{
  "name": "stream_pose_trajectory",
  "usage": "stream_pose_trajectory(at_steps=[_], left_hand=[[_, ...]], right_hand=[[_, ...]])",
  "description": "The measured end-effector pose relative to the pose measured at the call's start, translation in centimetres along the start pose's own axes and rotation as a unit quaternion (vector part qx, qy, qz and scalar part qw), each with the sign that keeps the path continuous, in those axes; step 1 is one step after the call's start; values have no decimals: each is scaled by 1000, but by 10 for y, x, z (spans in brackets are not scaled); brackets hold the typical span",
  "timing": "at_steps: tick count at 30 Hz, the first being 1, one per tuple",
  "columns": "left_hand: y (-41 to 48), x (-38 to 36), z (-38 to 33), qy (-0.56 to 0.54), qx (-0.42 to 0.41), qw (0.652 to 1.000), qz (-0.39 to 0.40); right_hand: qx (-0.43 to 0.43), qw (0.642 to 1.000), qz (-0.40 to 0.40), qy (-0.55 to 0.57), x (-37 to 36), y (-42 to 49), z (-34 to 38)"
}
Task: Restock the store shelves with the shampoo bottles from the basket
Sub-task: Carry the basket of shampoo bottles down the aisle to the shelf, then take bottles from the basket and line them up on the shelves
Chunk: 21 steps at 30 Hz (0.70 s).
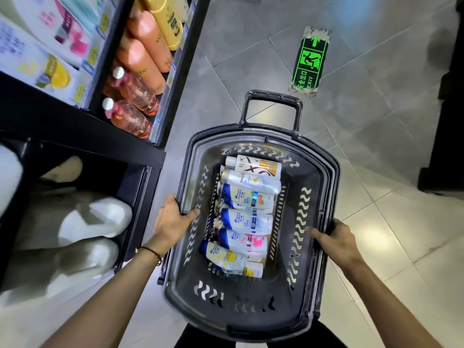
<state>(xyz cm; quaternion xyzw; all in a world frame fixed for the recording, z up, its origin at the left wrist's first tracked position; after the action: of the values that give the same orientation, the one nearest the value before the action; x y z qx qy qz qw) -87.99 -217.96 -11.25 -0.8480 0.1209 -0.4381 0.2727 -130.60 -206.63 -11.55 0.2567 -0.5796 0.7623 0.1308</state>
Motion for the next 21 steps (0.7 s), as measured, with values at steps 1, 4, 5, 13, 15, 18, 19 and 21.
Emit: stream_pose_trajectory(at_steps=[1, 4, 5, 13, 15, 18, 19, 21], left_hand=[[-4, 2, -2, 6, -1, 1000, 12], [-24, 13, -13, 21, 2, 999, 38], [-34, 18, -19, 25, 7, 999, 42], [-133, 107, -108, 102, -41, 991, 76], [-164, 147, -137, 107, -46, 992, 48], [-206, 209, -183, 122, -91, 988, -17], [-221, 227, -193, 136, -105, 984, -39], [-249, 257, -206, 163, -96, 979, -77]], right_hand=[[-4, 1000, 11, -17, 1, -6, 2], [3, 997, 9, -75, 15, -36, 11], [17, 995, -3, -98, 23, -50, 16], [282, 910, -42, -302, 78, -230, 112], [371, 858, -75, -346, 97, -288, 145], [488, 772, -115, -390, 113, -363, 191], [505, 748, -116, -416, 114, -381, 200], [529, 701, -109, -466, 114, -410, 215]])
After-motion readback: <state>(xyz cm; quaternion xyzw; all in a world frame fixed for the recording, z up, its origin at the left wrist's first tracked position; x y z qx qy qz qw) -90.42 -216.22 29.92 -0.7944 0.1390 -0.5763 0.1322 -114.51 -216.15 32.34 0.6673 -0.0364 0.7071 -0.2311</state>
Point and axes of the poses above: each hand's wrist, its own y-axis towards the middle knuckle, its own x-axis out of the back of the hand, z = x × y, the point moved 8 cm from there along y, towards the middle knuckle, and after that the axes turned 12 degrees about -x, right-handed, at the moved point
